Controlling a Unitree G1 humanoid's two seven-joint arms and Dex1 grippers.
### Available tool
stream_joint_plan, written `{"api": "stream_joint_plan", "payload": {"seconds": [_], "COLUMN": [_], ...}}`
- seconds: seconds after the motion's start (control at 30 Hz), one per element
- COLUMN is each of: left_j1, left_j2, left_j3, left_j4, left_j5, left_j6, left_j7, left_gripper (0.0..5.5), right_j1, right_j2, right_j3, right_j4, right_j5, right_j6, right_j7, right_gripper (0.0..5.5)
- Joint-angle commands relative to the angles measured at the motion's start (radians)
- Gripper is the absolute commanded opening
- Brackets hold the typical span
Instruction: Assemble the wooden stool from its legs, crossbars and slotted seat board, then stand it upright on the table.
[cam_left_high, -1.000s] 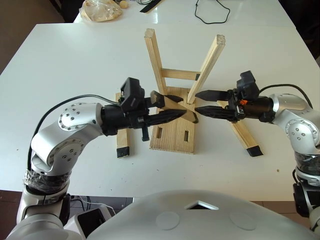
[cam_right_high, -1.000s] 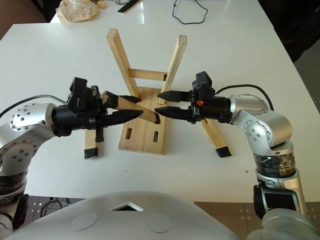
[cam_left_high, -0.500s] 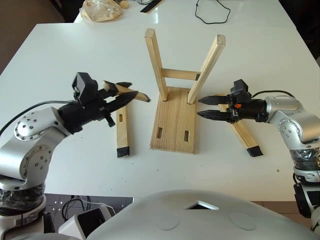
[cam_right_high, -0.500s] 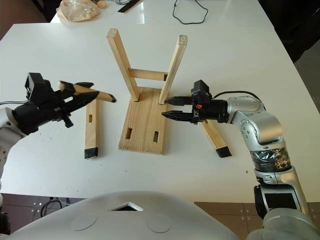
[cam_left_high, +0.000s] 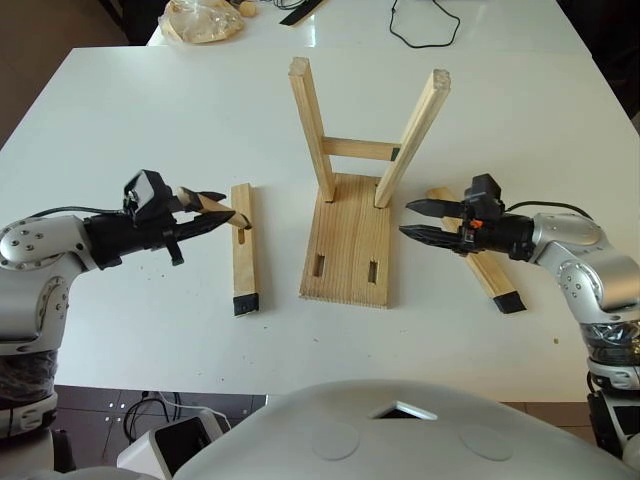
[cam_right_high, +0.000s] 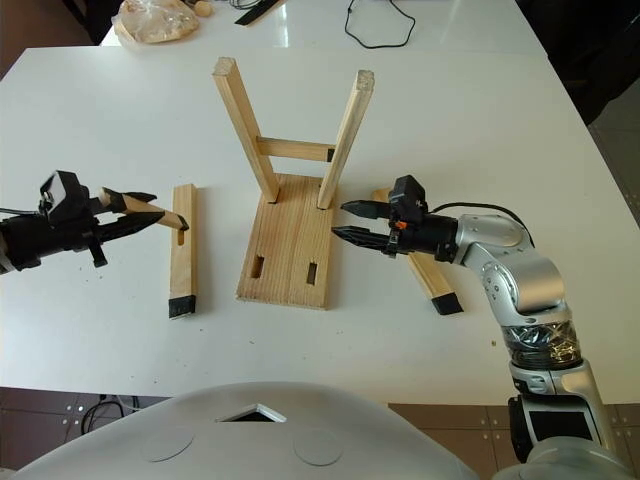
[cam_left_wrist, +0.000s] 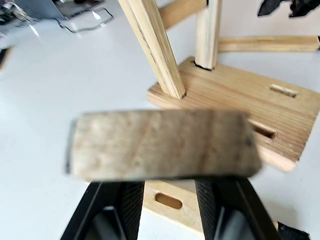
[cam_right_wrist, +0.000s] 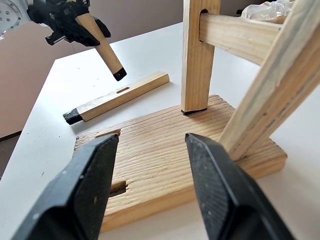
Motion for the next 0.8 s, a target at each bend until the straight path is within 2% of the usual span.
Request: {"api": "stream_joint_plan", "payload": {"seconds": [0.03, 0.33, 0.57, 0.8], "left_j1": [-0.001, -0.129, -0.112, -0.091], "left_j2": [0.036, 0.025, 0.056, 0.090], "left_j3": [-0.021, -0.116, -0.184, -0.186], "left_j4": [0.032, 0.161, 0.189, 0.152], "left_j5": [0.059, 0.185, 0.244, 0.197], "left_j6": [-0.054, -0.197, -0.275, -0.189], "left_j7": [-0.044, -0.070, -0.131, -0.182], "left_gripper": [1.29, 1.29, 1.29, 1.29], "right_j1": [-0.004, -0.008, -0.039, -0.042], "right_j2": [-0.004, 0.013, 0.010, 0.009], "right_j3": [0.000, 0.020, 0.024, 0.022], "right_j4": [0.000, 0.014, 0.040, 0.045], "right_j5": [-0.019, -0.052, -0.066, -0.071], "right_j6": [-0.010, -0.033, -0.042, -0.048], "right_j7": [-0.004, -0.014, -0.001, 0.002], "right_gripper": [2.47, 2.47, 2.47, 2.47]}}
